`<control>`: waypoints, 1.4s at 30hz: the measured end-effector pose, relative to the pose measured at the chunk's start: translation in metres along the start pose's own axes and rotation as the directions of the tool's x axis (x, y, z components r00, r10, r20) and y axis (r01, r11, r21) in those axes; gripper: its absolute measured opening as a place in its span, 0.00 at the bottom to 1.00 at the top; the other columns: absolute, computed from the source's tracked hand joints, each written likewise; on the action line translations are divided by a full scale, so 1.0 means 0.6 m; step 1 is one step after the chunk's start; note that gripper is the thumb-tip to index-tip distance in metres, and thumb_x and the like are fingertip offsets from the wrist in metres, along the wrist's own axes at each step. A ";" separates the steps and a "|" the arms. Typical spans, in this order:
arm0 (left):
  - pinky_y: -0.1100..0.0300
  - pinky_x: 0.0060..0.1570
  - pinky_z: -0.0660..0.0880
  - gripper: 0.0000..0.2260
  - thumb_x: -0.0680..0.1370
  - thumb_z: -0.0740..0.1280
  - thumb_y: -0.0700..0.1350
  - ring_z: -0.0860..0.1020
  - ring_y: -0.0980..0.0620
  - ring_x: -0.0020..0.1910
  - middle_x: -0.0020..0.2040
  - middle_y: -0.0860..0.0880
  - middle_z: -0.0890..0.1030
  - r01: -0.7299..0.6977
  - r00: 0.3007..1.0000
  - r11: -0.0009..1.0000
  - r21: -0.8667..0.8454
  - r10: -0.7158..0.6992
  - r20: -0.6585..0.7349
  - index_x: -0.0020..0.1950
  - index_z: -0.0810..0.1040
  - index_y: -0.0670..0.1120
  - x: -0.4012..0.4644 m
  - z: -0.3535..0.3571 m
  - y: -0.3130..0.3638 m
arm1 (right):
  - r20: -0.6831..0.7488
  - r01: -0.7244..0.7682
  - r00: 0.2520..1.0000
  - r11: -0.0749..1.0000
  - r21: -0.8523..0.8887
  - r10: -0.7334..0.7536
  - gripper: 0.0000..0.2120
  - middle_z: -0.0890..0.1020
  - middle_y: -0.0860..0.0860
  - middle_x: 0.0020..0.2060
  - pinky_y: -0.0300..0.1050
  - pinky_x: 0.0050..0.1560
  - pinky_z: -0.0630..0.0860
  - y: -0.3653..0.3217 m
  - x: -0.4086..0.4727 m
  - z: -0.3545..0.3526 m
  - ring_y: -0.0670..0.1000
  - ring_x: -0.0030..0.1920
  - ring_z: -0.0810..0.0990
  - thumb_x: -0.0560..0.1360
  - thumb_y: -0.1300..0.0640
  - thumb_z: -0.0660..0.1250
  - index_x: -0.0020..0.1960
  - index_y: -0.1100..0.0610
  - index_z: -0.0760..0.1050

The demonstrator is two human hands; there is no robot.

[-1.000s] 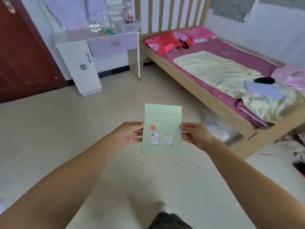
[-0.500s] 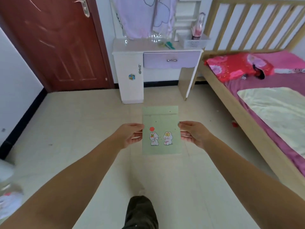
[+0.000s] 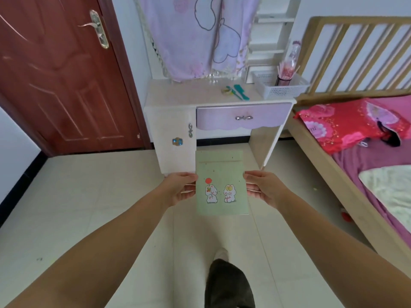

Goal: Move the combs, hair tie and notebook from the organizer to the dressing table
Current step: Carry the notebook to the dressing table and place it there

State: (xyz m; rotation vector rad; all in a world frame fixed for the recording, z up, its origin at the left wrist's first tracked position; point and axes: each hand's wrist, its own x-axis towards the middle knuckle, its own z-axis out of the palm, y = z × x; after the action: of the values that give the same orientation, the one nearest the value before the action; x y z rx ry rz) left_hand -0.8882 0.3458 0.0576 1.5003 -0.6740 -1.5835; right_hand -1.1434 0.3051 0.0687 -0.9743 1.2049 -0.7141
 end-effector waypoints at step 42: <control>0.55 0.37 0.70 0.16 0.71 0.68 0.52 0.74 0.46 0.35 0.34 0.47 0.76 0.162 0.979 0.663 0.731 -0.012 -0.205 0.30 0.65 0.47 1.174 -0.066 0.552 | -0.204 -0.189 0.978 0.570 -0.799 0.038 0.12 0.77 0.54 0.40 0.44 0.42 0.71 -0.396 1.273 0.035 0.54 0.42 0.76 0.75 0.51 0.65 0.48 0.61 0.76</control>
State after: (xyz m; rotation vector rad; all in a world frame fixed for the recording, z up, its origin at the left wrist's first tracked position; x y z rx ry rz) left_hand -0.7395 -0.4124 -0.0446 2.2758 -1.2626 -1.2443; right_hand -0.9329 -0.4588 -0.0430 -1.6021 1.7943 -0.0701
